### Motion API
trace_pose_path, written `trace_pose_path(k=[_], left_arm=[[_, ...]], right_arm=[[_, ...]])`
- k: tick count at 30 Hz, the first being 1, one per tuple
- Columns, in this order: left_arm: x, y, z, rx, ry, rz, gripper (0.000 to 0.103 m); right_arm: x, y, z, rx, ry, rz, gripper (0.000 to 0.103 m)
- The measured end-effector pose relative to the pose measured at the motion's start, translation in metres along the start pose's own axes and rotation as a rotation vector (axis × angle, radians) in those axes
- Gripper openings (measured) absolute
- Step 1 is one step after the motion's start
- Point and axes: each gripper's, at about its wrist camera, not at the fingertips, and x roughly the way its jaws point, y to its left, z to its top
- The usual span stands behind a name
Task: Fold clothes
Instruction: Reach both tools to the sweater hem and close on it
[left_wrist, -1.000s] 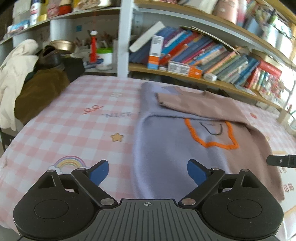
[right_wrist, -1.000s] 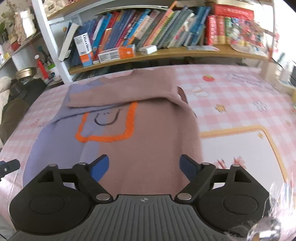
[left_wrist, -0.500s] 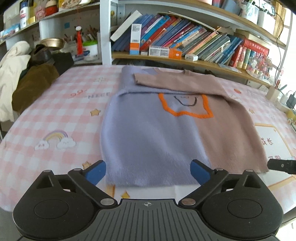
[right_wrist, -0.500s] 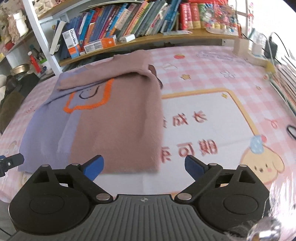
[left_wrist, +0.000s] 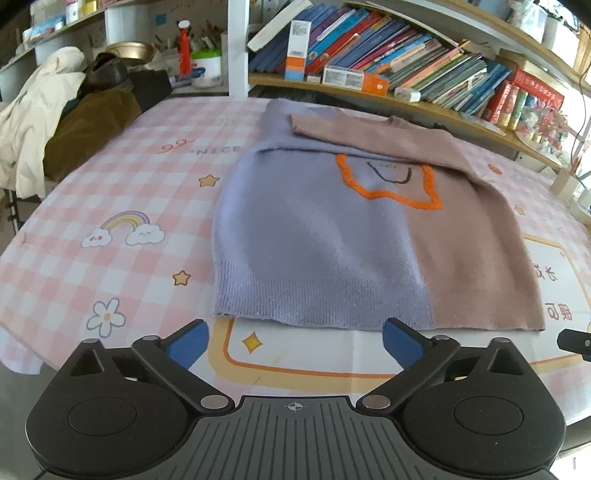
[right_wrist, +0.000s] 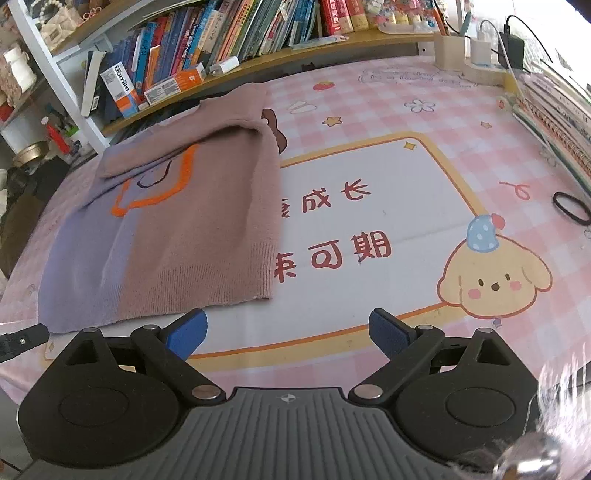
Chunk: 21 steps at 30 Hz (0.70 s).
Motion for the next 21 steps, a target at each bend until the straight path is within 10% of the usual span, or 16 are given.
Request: trace_pose_path(k=[9, 14, 21], left_arm=[[0.002, 0.011, 0.006, -0.047, -0.018, 0.014, 0.103], [0.005, 0.035, 0.013, -0.123, -0.033, 0.049, 0.086], [0.021, 0.053, 0.018, -0.17, 0.0, 0.051, 0.06]], right_arm=[[0.008, -0.008, 0.005, 0.061, 0.023, 0.045, 0.095], [0.013, -0.008, 0.01, 0.081, 0.027, 0.078, 0.089], [0.028, 0.0, 0.021, 0.093, 0.036, 0.1, 0.053]])
